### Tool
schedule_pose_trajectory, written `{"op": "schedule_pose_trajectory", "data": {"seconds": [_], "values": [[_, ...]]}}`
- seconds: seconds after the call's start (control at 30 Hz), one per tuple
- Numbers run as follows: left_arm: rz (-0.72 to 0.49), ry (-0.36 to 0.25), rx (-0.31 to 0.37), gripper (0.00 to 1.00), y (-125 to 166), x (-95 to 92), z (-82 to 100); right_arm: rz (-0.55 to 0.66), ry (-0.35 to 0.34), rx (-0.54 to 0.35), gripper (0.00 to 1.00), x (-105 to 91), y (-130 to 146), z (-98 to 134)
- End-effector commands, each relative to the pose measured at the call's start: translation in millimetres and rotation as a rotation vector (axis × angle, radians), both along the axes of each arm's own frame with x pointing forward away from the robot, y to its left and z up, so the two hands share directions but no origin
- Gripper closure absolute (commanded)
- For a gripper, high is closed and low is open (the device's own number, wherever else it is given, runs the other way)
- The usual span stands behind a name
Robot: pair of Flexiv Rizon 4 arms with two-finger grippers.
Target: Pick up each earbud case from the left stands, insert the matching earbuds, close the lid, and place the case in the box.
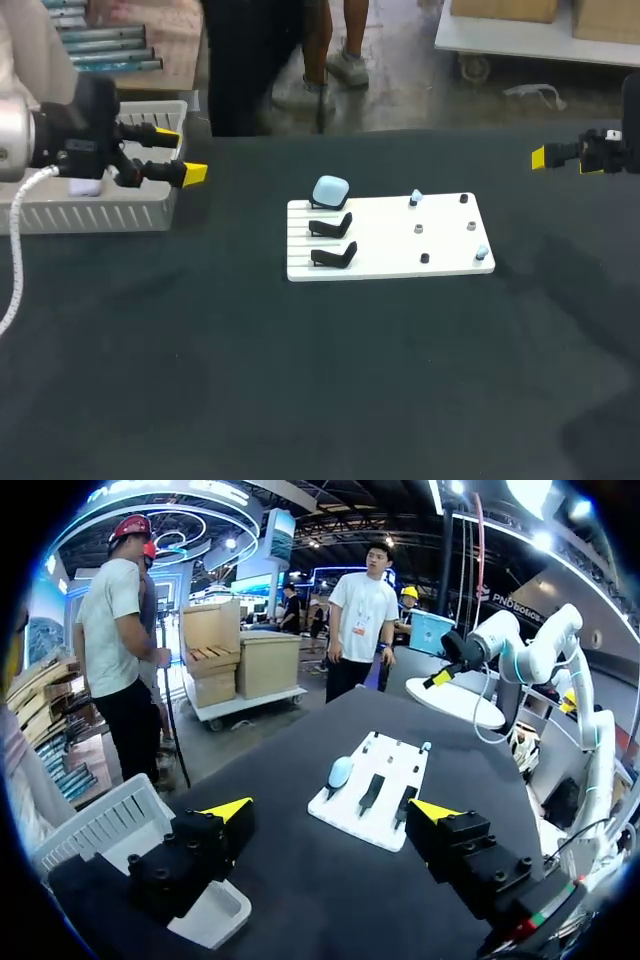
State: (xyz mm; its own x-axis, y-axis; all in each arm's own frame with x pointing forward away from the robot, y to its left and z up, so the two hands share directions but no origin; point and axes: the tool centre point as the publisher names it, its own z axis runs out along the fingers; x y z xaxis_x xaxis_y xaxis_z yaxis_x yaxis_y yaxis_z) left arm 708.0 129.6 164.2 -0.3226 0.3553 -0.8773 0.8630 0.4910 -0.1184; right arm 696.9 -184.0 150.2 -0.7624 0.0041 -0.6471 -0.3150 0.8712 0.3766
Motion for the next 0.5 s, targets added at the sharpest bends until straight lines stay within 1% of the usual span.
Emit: {"op": "schedule_pose_trajectory", "data": {"seconds": [0.03,0.07,0.1,0.13,0.2,0.27,0.37,0.47,0.5], "values": [[-0.094,-0.053,-0.208,0.00,5,0.4,-1.5,0.001,0.000,0.001,0.00,0.5,0,0],[-0.113,-0.048,-0.213,0.00,0,1.5,-3.3,0.001,0.000,0.001,0.00,0.5,0,0],[-0.114,-0.051,-0.201,0.00,-6,2.5,-4.4,0.001,0.000,0.001,0.00,0.5,0,0],[-0.133,-0.076,-0.176,0.00,-12,3.3,-5.6,0.001,0.000,0.001,0.00,0.5,0,0],[-0.149,-0.077,-0.147,0.00,-21,6.8,-9.3,0.001,0.000,0.001,0.00,0.5,0,0],[-0.171,-0.099,-0.134,0.00,-31,7.6,-9.4,0.001,0.000,0.001,0.00,0.5,0,0],[-0.182,-0.111,-0.106,0.00,-46,9.3,-12.5,0.001,0.000,0.001,0.00,0.5,0,0],[-0.214,-0.134,-0.055,0.00,-63,11.7,-18.3,0.001,0.000,0.001,0.00,0.5,0,0],[-0.225,-0.142,-0.026,0.00,-70,12.7,-20.3,0.001,0.000,0.001,0.00,0.5,0,0]]}}
